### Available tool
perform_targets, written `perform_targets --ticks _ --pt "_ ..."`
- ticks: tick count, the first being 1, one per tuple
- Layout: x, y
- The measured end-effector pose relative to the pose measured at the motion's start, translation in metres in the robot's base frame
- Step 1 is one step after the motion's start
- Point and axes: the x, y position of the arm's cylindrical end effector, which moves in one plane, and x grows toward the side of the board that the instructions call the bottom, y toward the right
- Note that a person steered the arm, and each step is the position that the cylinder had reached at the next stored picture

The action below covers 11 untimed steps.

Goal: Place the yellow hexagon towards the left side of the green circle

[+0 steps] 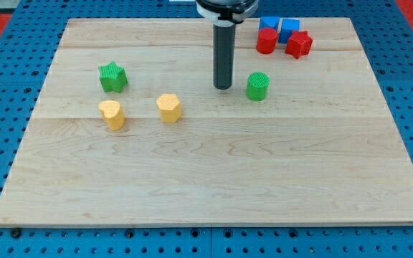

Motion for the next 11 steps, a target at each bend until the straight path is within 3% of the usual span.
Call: perform_targets --ticks 1,2,3,5,6,7,8,11 --pt "0.000 0.092" --pt "0.006 0.122" --pt "0.031 0.042" --pt "0.152 -0.085" --pt "0.154 -0.209" --pt "0.119 -0.250" --pt "0.077 -0.221" --pt "0.064 -0.045"
